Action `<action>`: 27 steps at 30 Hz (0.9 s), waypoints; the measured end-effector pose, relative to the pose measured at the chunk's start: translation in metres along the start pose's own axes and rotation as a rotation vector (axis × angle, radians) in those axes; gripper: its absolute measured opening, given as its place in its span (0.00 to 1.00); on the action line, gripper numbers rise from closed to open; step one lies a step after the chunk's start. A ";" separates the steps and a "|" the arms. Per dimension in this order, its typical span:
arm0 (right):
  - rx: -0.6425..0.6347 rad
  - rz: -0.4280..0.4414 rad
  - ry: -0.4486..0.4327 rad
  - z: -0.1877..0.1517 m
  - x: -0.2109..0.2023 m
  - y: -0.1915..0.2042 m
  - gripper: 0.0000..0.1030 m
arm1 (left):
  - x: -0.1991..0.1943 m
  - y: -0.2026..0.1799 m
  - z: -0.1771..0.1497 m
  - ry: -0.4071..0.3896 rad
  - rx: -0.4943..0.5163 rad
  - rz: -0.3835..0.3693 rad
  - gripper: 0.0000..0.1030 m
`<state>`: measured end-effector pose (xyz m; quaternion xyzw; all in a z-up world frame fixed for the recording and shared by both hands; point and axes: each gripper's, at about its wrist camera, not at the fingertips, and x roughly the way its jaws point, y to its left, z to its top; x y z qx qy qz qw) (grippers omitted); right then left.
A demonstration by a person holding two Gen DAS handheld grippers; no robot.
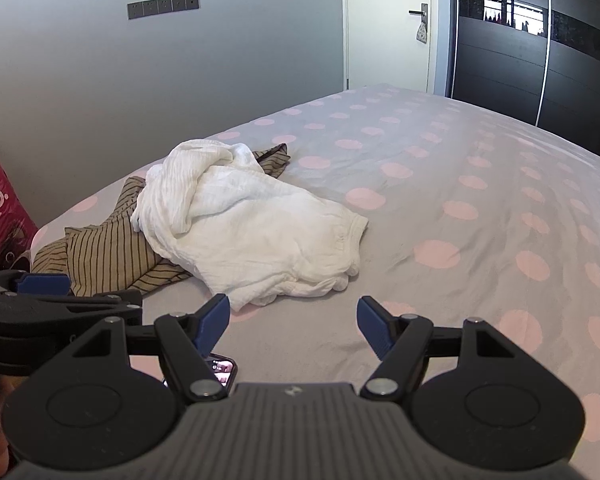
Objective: Fold clothes
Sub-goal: 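Move both grippers toward the white gauze garment on the bed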
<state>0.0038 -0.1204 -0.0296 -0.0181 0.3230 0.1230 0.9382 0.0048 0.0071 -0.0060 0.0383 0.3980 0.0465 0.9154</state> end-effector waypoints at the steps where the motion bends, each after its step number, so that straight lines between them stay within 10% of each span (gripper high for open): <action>1: -0.003 0.002 0.003 0.001 0.002 0.000 0.71 | 0.001 0.001 0.001 0.009 -0.007 -0.001 0.63; 27: -0.063 0.045 0.064 0.021 0.065 0.003 0.69 | 0.047 0.011 0.032 0.093 -0.037 0.077 0.64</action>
